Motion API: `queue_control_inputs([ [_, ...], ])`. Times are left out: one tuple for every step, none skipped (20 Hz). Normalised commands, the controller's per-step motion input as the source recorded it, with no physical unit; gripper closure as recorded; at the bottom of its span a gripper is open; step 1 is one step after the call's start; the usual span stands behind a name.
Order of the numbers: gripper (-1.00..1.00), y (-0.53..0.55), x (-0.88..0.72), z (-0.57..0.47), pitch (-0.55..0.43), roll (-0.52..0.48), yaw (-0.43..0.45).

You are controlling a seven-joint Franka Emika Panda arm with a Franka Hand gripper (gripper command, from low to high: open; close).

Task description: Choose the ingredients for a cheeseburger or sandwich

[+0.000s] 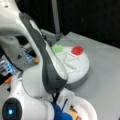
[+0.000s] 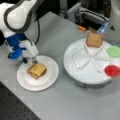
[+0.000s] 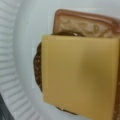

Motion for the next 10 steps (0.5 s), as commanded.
queue_control_inputs([
  [-1.0,0.07,0.13,0.23,0.252,-0.134,0.133],
  [-1.0,0.12,0.11,0.24,0.25,-0.154,0.126],
  [-1.0,0.16,0.09,0.25,0.256,-0.212,0.115],
  [-1.0,0.2,0.05,0.28,0.255,-0.26,0.108],
  [-1.0,0.22,0.03,0.29,0.248,-0.271,0.106],
  [-1.0,0.25,0.01,0.32,0.256,-0.306,0.098],
  [-1.0,0.28,-0.02,0.35,0.29,-0.368,0.076],
  [-1.0,0.29,-0.03,0.35,0.287,-0.375,0.07],
  [-1.0,0.32,-0.06,0.35,0.276,-0.404,0.064],
  [-1.0,0.35,-0.08,0.32,0.227,-0.479,0.058],
])
